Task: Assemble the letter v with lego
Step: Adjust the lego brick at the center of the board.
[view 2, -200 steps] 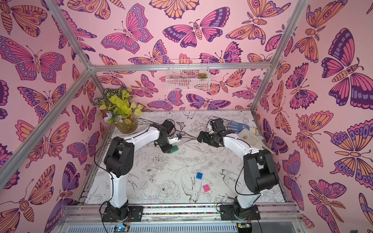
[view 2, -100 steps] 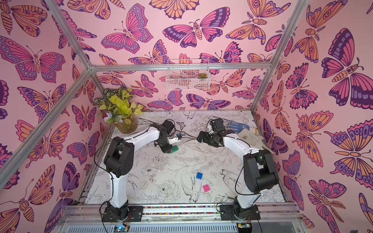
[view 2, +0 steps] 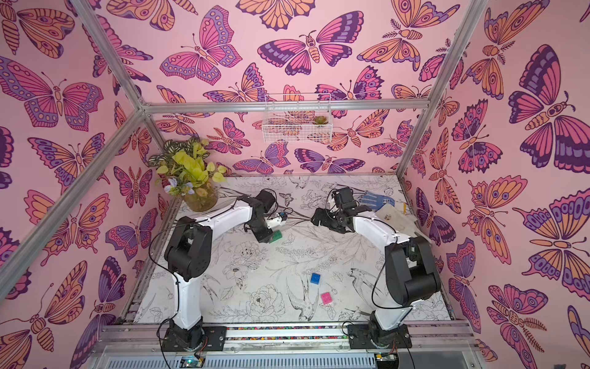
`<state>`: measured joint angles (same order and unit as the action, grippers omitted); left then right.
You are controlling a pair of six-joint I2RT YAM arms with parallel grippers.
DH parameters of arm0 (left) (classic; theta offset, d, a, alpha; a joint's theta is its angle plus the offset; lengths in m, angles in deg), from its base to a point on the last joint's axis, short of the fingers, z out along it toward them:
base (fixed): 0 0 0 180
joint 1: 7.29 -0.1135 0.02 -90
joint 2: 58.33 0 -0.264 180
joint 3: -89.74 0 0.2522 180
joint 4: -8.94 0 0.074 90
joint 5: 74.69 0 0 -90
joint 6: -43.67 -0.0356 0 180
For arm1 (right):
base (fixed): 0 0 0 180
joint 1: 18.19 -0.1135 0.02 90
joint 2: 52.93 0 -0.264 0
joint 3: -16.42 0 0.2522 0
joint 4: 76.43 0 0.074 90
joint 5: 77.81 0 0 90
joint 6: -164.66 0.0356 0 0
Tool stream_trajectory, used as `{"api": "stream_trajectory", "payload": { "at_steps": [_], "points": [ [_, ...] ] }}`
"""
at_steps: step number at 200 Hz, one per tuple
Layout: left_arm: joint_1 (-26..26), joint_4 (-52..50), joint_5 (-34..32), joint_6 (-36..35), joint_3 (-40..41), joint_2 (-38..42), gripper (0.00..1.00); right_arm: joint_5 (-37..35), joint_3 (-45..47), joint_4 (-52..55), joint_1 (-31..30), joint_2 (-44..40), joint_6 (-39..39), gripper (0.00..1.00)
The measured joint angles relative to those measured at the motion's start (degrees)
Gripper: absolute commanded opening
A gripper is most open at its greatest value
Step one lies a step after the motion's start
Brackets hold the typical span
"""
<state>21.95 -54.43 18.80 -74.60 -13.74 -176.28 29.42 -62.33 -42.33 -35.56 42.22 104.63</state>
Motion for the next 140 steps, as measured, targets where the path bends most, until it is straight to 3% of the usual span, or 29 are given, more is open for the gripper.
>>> {"api": "stream_trajectory", "payload": {
  "at_steps": [140],
  "points": [
    [-0.02,1.07,-1.09,0.02,0.13,-0.04,0.24,0.26,0.0,-0.02,-0.02,0.0,-0.02,0.95]
  ]
}}
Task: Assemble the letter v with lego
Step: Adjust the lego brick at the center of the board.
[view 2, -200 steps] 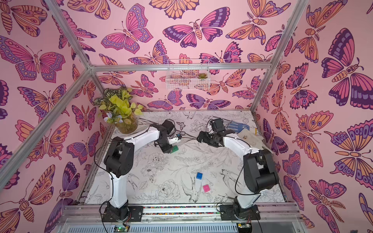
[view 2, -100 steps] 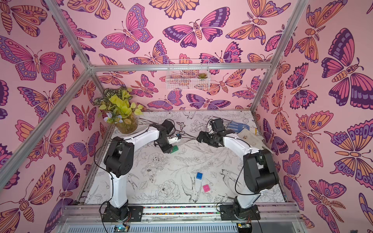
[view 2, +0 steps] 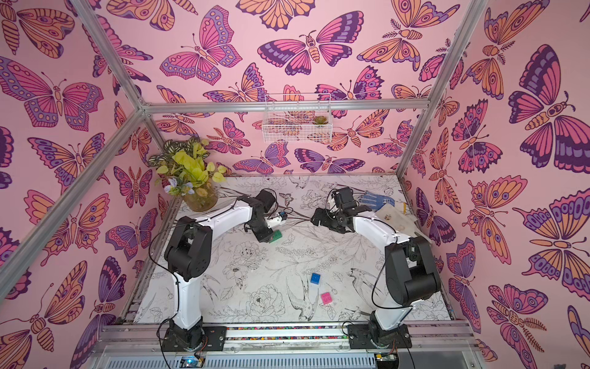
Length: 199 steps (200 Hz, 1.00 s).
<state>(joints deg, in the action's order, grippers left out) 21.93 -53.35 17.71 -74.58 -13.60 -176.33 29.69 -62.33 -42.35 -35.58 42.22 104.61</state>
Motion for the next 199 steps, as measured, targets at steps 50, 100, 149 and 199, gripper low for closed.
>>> {"api": "stream_trajectory", "payload": {
  "at_steps": [50,100,149,199],
  "points": [
    [0.07,0.66,-1.4,-0.7,-0.02,-0.09,0.24,0.11,0.0,-0.02,0.0,0.15,0.0,0.95],
    [0.04,0.11,-2.21,0.55,-1.95,-1.42,0.24,0.11,0.0,-0.02,0.0,0.61,0.0,0.95],
    [0.02,-0.09,-2.21,5.6,-4.31,-2.84,0.24,0.13,0.0,-0.02,0.0,0.66,0.0,0.95],
    [-0.04,-1.05,-1.77,9.77,-6.19,-3.8,0.24,0.13,0.0,-0.48,-0.02,0.66,0.02,0.95]
  ]
}}
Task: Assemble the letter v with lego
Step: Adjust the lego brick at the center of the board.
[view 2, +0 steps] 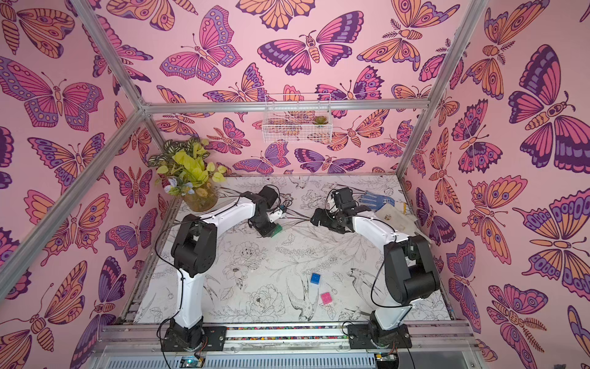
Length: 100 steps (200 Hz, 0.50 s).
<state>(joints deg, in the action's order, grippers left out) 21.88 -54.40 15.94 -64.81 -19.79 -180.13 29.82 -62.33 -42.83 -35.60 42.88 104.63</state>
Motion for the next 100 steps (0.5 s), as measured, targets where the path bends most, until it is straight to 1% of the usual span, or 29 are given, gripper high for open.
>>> {"api": "stream_trajectory", "payload": {
  "at_steps": [45,100],
  "points": [
    [-0.02,-0.02,0.0,0.81,0.0,0.52,0.25,0.02,0.0,-0.2,0.0,0.0,0.02,0.95],
    [-0.02,-0.07,-0.22,-0.57,0.02,3.91,0.25,0.04,0.0,-0.5,-0.33,0.09,0.02,0.95]
  ]
}}
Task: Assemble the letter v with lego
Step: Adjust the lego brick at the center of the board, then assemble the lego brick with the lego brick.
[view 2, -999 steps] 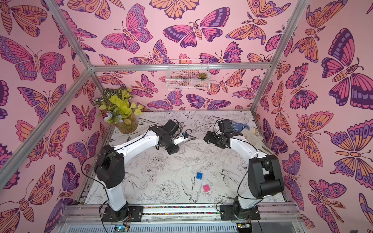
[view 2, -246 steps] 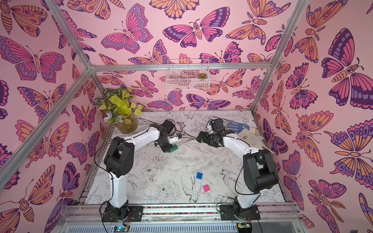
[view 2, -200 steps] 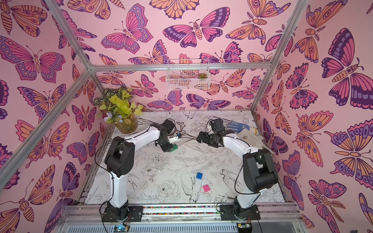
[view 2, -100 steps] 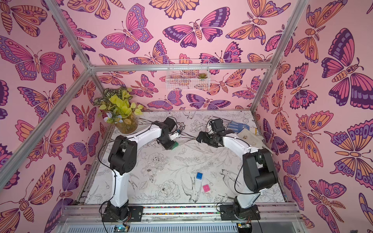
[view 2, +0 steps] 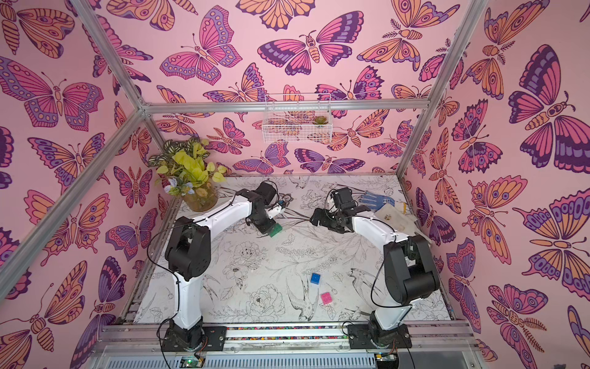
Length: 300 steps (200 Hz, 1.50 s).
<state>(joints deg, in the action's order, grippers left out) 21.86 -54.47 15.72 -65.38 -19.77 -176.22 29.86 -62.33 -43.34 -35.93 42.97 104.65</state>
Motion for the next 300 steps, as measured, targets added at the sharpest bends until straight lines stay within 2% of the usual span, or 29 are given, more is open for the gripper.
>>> {"api": "stream_trajectory", "payload": {
  "at_steps": [131,300],
  "points": [
    [0.0,-0.37,-0.09,-1.88,0.42,-3.61,0.24,-0.02,0.0,-0.07,-0.04,0.13,-0.02,0.95],
    [0.2,0.17,-2.36,-6.27,0.74,-3.72,0.24,-0.02,0.0,-0.31,-0.04,0.68,-0.02,0.95]
  ]
}}
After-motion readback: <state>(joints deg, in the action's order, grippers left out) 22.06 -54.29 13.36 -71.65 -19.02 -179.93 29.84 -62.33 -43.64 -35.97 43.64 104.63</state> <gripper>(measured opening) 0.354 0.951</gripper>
